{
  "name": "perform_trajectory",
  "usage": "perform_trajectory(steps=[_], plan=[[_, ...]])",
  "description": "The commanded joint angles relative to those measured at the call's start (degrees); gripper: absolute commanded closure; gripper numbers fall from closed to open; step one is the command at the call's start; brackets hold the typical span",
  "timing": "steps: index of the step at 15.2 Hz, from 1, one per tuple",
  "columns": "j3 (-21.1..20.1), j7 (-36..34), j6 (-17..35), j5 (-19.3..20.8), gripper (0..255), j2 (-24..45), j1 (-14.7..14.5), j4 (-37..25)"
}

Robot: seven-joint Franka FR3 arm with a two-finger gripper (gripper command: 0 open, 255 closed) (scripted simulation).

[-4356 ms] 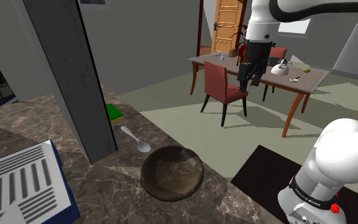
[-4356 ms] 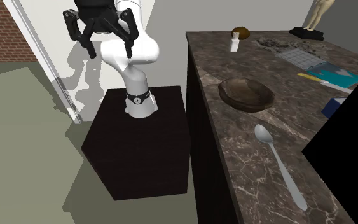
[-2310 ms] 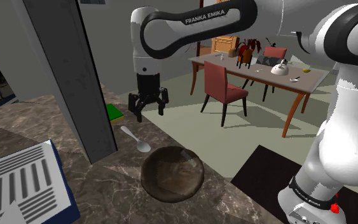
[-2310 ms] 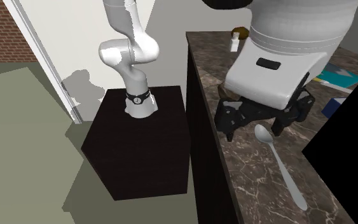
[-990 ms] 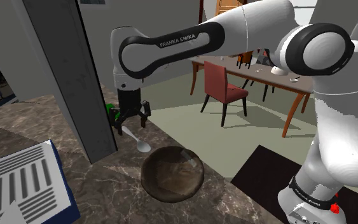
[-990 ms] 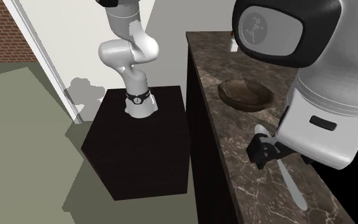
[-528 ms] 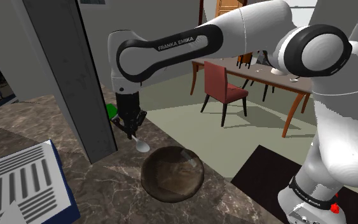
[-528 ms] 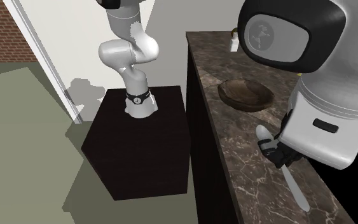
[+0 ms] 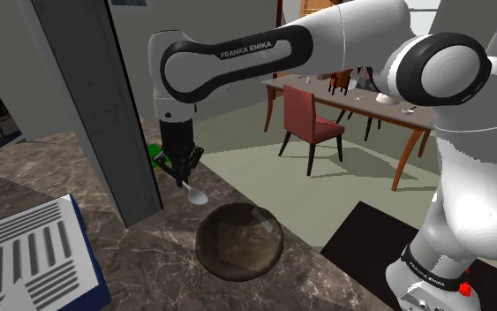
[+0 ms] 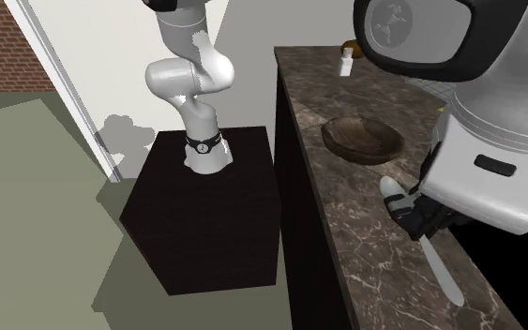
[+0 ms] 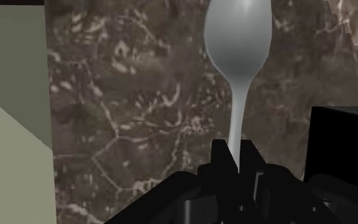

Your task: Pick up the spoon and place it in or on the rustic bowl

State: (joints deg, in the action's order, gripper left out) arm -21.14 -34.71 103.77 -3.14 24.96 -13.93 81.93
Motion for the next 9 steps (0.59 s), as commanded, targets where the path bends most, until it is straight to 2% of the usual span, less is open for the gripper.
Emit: perform_trajectory(steps=[1, 9], plan=[[-0.05, -0.20, -1.47, -0.02, 255, -0.16, -0.05, -1.31], [-0.20, -1.10, -7.63, 0.14, 255, 0.00, -0.49, -7.73]])
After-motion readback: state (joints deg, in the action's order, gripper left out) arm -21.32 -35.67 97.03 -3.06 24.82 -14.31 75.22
